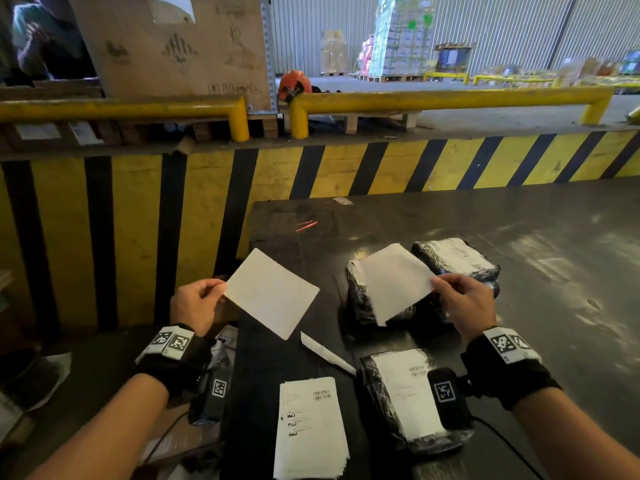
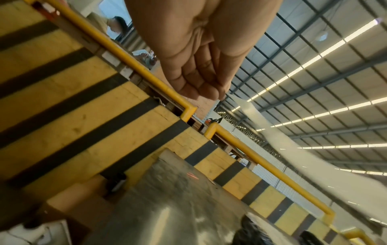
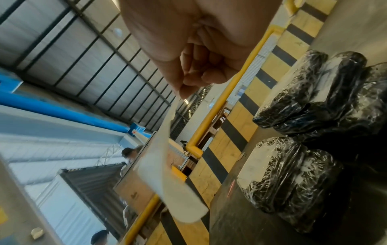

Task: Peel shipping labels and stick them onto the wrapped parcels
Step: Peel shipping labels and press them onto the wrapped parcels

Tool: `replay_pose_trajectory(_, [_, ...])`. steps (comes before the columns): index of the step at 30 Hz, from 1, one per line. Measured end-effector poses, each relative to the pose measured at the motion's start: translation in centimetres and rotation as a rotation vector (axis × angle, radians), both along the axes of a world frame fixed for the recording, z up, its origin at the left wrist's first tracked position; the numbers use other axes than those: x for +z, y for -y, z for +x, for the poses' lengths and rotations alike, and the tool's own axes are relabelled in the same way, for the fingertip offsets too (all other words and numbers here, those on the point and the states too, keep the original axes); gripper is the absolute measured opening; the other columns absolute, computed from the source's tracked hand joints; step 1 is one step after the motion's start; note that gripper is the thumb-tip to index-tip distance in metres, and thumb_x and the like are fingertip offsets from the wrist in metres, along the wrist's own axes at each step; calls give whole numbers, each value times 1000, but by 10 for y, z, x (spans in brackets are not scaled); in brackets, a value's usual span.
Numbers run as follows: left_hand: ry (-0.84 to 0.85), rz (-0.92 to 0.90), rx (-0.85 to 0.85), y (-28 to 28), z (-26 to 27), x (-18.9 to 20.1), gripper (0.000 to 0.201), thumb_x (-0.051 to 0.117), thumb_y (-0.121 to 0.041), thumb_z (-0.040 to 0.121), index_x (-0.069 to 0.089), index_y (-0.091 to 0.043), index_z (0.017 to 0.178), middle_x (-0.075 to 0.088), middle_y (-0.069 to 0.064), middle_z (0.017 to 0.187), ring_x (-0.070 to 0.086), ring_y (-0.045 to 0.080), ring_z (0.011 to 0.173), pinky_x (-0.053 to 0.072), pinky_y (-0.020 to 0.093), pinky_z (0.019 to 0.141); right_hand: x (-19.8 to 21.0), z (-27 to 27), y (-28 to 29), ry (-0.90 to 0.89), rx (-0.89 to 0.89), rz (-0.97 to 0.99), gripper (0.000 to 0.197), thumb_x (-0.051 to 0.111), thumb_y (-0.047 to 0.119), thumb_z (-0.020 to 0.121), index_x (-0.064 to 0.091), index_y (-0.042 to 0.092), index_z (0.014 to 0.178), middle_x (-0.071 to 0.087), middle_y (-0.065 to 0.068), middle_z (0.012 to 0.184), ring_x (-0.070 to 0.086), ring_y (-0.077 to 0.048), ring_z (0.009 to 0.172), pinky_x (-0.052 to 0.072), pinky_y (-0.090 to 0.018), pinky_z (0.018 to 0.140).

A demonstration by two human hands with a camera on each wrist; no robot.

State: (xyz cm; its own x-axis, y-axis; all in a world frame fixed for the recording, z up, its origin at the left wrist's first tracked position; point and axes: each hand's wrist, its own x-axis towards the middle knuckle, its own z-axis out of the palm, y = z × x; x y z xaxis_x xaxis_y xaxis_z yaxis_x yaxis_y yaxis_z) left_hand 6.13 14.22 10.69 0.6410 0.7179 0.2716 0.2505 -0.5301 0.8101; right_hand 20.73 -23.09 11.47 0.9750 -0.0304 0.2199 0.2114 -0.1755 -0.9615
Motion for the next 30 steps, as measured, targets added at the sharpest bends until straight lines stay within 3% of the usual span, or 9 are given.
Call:
replay_pose_trajectory(2, [-22,48,21,-10,-5,1,18,62,-13,87,71,-3,100,71,14,98,60,22,86,46,32,80,2,5,-6,33,0,-47,3,67,12,82,68,11,84,65,-2,70,58,-17,66,48,-29,69])
replay_pose_trajectory(6, [-36,72,-14,-5,-9,4,18,62,-13,88,70,-3,100,70,8,94,59,18,85,50,35,83,-2,10,-41,84,124,-294,5,68,19,82,69,15,82,68,-4,77,63,-19,73,51,-31,75])
replay_pose_trajectory(9, [-72,90,-20,5,-8,5,18,61,-14,88,70,-5,100,69,5,93,60,18,87,47,31,80,-12,8,-79,80,250,-520,9,68,22,81,71,14,83,69,-5,80,63,-19,78,48,-28,77])
replay_pose_trajectory(14, [-112,69,4,14,-14,-2,18,61,-14,88,71,-5,101,72,11,95,60,15,81,46,25,76,-51,5,-137,-16,499,-891,18,62,21,85,72,11,96,72,-10,101,65,-24,98,42,-20,77])
replay_pose_trajectory(18, [-136,38,25,18,-27,-9,19,61,-14,88,71,-5,101,72,12,94,65,21,86,47,25,77,-85,0,-162,-99,543,-1009,22,58,20,86,71,12,101,69,-12,109,63,-27,104,47,-26,82])
replay_pose_trajectory(20, [-163,25,49,20,-36,-12,19,61,-15,88,71,-6,102,72,10,95,65,20,86,47,25,77,-97,-4,-168,-113,563,-1028,20,59,19,85,71,13,100,69,-12,108,63,-27,103,48,-27,81])
replay_pose_trajectory(24, [-170,13,59,28,-45,-12,18,62,-16,88,71,-8,102,72,7,96,65,19,89,50,27,79,-100,-8,-169,-41,566,-975,12,57,21,85,68,19,89,70,-9,96,66,-27,91,43,-24,68])
replay_pose_trajectory(27, [-127,-48,42,44,-39,-5,18,62,-16,88,70,-9,102,70,7,95,66,18,90,54,29,80,-79,-14,-167,76,550,-747,10,65,19,81,70,17,90,71,-7,86,67,-20,81,44,-19,70])
replay_pose_trajectory(30, [-49,-62,7,70,-22,7,17,62,-14,88,70,-8,101,71,7,95,66,16,88,53,25,79,-41,-28,-157,251,546,-571,13,70,21,80,71,12,89,70,-3,77,59,-10,68,38,-7,63])
